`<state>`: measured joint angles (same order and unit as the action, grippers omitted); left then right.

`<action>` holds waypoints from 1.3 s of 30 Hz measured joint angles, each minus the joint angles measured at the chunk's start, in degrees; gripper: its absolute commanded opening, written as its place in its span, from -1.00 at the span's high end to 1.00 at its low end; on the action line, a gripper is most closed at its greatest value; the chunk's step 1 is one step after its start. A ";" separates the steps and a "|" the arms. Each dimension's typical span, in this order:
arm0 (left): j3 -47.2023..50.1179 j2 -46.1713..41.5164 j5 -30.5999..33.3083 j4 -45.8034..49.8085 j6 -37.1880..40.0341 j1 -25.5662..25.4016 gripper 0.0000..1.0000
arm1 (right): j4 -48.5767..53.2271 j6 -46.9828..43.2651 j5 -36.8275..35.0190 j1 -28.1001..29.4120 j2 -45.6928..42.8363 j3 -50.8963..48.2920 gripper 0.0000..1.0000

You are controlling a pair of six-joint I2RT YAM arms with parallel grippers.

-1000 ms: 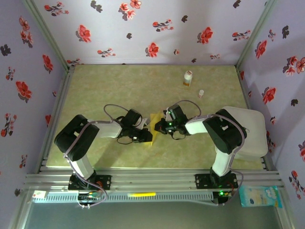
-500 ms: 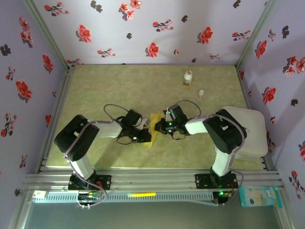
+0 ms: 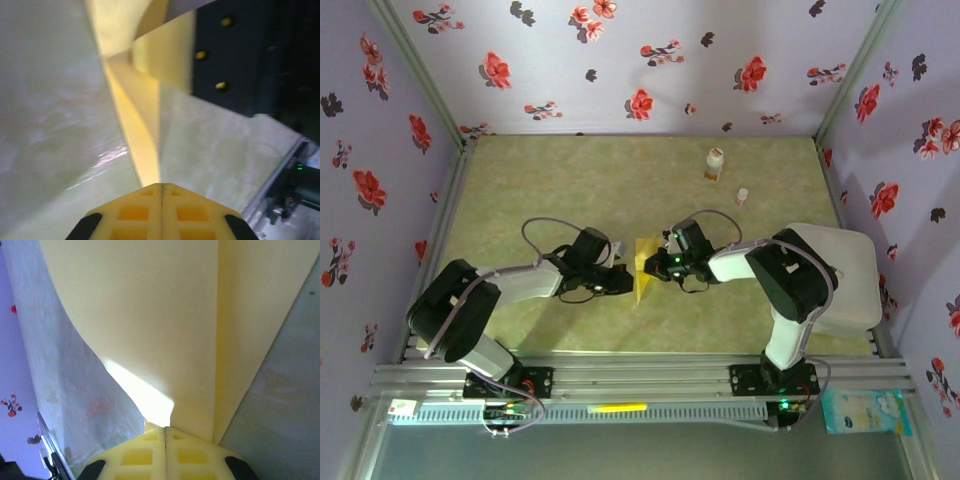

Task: Fold a paper plane with a square sheet of paper (pick it up from the middle)
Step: Fold the wing for the fifth time at the center of the table.

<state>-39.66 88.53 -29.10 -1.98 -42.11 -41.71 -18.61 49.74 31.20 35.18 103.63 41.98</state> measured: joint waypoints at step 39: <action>-8.85 11.82 2.16 5.92 5.49 -3.85 1.00 | -0.37 0.39 0.11 -0.04 0.22 0.00 0.96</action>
<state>-48.51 100.36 -26.94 3.95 -36.62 -45.56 -18.98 50.13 31.31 35.14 103.85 41.98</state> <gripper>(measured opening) 0.047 0.046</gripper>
